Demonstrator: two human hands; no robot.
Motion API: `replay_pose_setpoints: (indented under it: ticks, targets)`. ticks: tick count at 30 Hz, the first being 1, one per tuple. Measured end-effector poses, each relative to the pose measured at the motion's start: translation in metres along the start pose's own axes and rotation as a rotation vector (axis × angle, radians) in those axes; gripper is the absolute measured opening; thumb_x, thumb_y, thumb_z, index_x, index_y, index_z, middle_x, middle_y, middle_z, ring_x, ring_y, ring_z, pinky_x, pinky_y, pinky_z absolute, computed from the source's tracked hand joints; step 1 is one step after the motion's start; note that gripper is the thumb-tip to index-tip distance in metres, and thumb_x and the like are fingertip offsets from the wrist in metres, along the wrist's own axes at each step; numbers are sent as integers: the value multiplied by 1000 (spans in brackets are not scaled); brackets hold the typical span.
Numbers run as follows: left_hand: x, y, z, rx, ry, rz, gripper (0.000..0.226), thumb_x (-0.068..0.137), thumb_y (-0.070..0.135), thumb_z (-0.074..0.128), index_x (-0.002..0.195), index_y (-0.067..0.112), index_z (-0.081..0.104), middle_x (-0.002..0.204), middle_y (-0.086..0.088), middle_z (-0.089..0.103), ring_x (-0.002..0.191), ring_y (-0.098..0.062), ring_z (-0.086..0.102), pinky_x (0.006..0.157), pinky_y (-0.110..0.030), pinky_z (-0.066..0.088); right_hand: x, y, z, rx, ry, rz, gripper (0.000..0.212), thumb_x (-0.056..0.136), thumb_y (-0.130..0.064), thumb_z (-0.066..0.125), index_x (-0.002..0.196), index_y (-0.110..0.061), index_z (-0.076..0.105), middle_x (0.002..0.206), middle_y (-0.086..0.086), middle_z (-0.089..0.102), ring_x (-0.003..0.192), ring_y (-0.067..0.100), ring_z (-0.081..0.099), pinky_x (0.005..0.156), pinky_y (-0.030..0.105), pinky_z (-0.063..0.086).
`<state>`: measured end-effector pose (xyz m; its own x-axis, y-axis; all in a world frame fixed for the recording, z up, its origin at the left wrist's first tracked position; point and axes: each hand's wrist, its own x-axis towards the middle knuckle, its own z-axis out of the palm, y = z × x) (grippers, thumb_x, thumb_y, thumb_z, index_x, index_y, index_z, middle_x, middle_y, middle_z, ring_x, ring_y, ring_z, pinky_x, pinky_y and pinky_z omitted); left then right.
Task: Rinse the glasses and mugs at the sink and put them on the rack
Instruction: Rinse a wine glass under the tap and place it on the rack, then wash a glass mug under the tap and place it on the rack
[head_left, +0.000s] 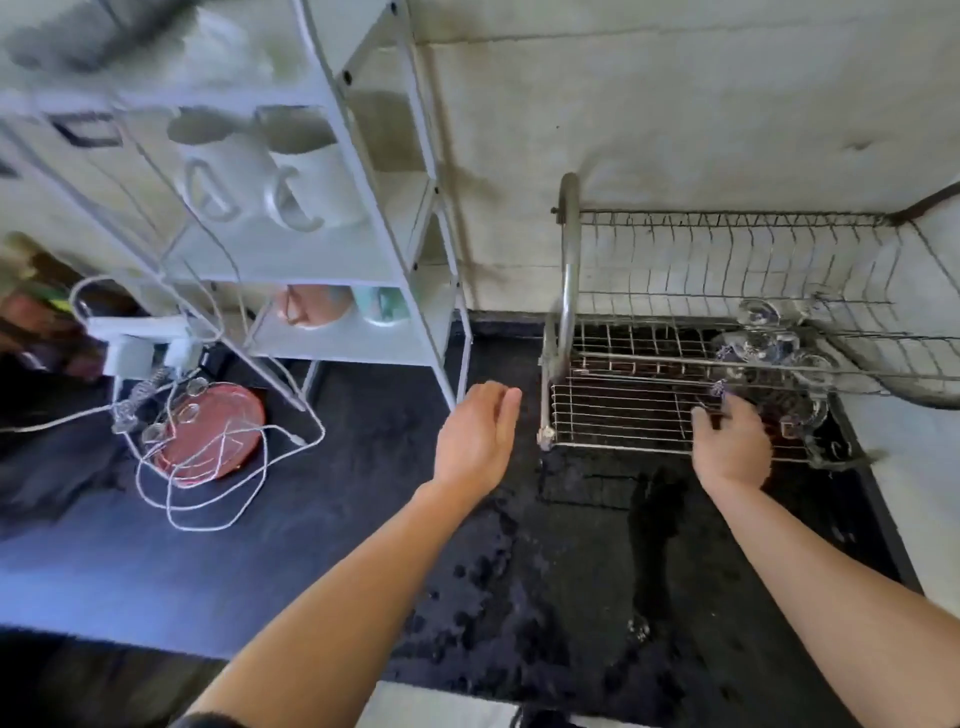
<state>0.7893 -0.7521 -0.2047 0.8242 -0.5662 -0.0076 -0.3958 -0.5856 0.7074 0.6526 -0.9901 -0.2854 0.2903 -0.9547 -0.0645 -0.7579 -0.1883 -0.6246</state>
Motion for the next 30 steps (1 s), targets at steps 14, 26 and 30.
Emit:
replay_pose_setpoints:
  ticks: [14, 26, 30]
  targets:
    - [-313, -233, -196, 381, 66, -623, 21, 91, 24, 43, 101, 13, 58, 108, -12, 65, 99, -33, 59, 76, -34, 44, -398, -123, 112, -175, -723, -893, 22, 92, -37, 56, 107, -25, 67, 100, -8, 72, 95, 24, 65, 76, 33, 49]
    - [-533, -328, -297, 303, 427, -1071, 20, 89, 28, 46, 101, 16, 58, 107, -12, 65, 100, -34, 60, 79, -36, 47, -668, -218, 166, -267, -1055, -1422, 19, 89, -36, 57, 99, -26, 71, 97, 2, 73, 99, 29, 64, 74, 33, 45]
    - [-572, -362, -325, 259, 490, -1205, 20, 88, 26, 45, 101, 16, 57, 108, -11, 65, 100, -33, 60, 78, -35, 46, -737, -245, 202, -287, -1179, -1547, 19, 90, -38, 56, 98, -28, 70, 92, -3, 71, 89, 25, 64, 69, 30, 45]
